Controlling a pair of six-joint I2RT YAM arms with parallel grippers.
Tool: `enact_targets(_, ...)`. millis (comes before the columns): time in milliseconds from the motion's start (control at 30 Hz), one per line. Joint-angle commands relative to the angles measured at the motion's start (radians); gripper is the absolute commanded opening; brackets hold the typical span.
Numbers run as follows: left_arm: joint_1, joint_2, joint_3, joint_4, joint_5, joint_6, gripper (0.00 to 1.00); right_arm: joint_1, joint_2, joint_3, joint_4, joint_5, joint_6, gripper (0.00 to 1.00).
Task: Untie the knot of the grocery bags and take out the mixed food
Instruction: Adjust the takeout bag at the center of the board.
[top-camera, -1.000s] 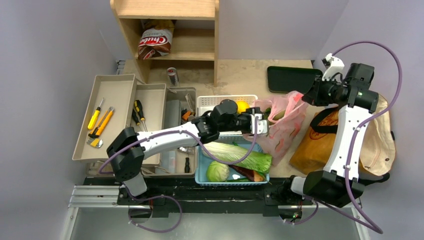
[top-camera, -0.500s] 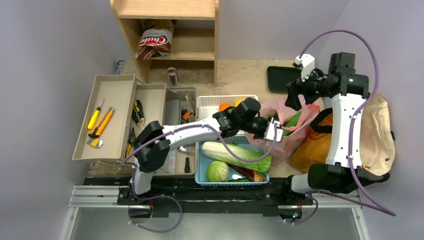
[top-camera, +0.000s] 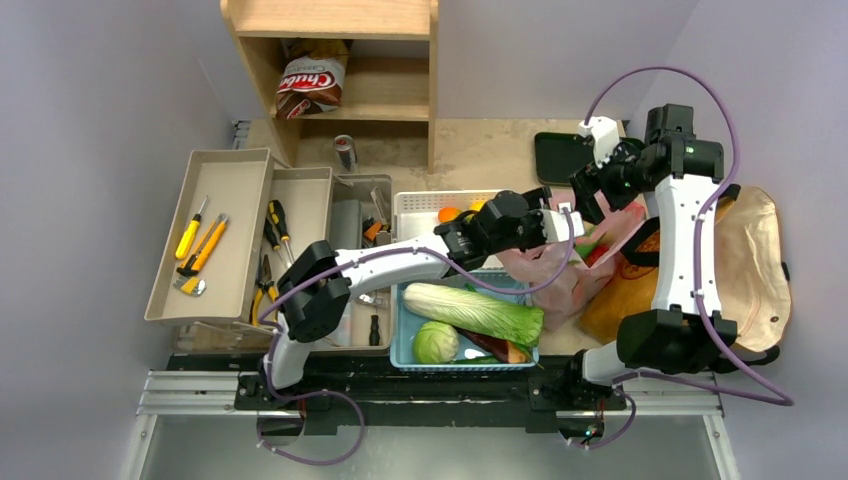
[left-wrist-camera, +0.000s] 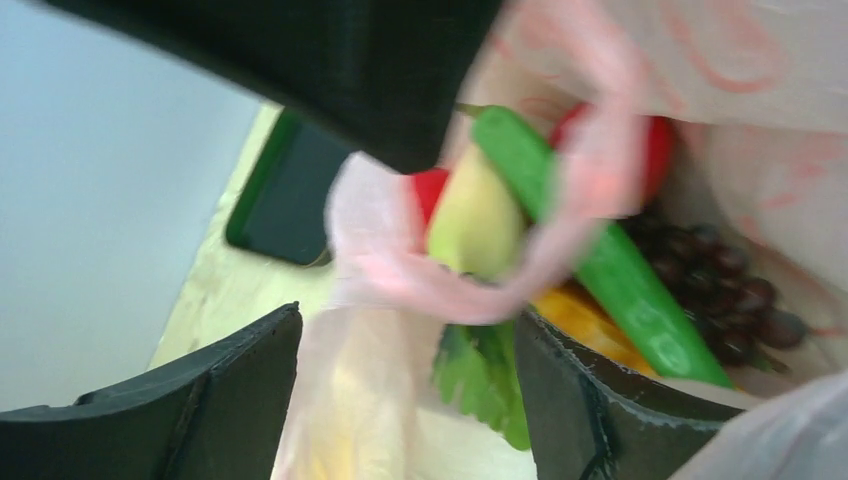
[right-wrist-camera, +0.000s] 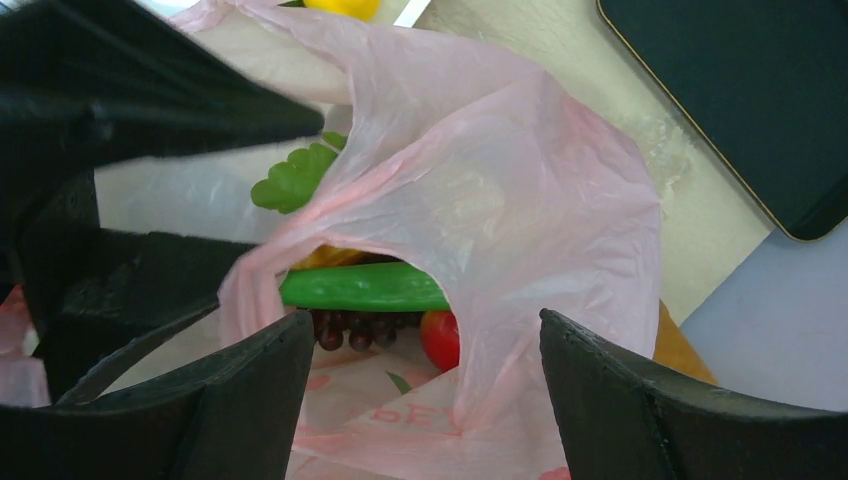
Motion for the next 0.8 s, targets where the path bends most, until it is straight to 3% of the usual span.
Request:
enact_targets(0,-0.002,0.013,0.034,0.13,-0.275,-0.057,0.78,-0.008,-0.03,-0.002,0.005,0.021,0.031,0.8)
enact_targets(167,-0.002,0.005,0.015,0.329,-0.437,-0.002,0.86,-0.043,-0.05,0.011,-0.008,0.007,0.036,0.8)
enact_targets(333,0.001,-0.041,-0.01,0.364,-0.408,-0.013,0.85,-0.078,0.007,0.178,-0.165,-0.098,0.001,0.8)
enact_targets(533,0.0,0.022,0.081,0.383,-0.584,0.031,0.85,-0.076,-0.085,0.075,-0.171,-0.109,-0.087,0.81)
enact_targets(667,0.002,0.138,0.178,0.455,-0.759,0.127,0.9,-0.071,-0.136,0.022,-0.173,-0.182,-0.072,0.81)
enact_targets(767,0.001,0.189,0.202,0.564,-0.775,0.217,0.92,-0.055,-0.15,-0.033,-0.173,-0.22,-0.038,0.78)
